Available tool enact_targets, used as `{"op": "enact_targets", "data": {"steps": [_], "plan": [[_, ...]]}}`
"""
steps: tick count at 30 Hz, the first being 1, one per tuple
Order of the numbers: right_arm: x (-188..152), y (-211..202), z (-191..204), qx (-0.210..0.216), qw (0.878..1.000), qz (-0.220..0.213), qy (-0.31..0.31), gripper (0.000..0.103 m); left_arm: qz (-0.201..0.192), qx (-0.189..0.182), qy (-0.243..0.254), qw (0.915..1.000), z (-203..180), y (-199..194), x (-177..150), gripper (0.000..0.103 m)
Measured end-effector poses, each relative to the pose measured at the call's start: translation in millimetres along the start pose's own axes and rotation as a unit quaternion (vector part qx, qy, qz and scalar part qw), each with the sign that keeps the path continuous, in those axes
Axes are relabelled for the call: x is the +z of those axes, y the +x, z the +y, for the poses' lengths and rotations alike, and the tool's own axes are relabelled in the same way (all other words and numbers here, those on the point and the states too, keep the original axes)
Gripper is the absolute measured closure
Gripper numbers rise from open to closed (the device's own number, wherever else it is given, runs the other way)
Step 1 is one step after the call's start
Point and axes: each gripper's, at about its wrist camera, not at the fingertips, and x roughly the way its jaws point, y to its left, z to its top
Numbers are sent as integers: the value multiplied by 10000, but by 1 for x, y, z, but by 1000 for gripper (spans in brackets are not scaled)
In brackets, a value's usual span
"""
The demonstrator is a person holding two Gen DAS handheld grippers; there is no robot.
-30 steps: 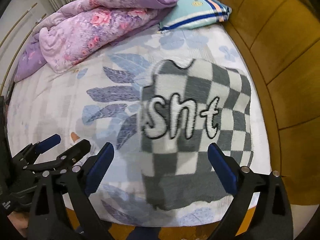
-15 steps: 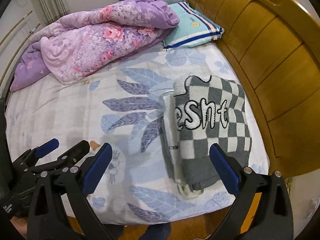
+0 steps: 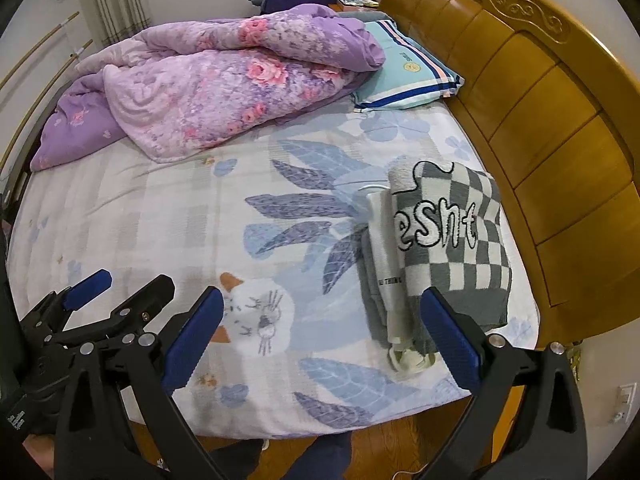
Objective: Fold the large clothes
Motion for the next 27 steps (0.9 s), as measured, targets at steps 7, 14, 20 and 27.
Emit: {"op": "enact_targets", "data": {"steps": [7,14,20,27], "plan": [[-1,-13,26,53,10000,-37,-29,8,-115,29,-58,9999,23,-26,1,8],[2,-32,43,164,9997,-157,-126,8,-267,46,-109,9996,35,-54,2,8],[0,-55,52,278,9991,-299,-129,8,-456,160,34,9988,37,-83,3,7],[-9,-85,63,467,9978,-443,-133,8,-802,269,263,9961,36,-121,1,5]]}}
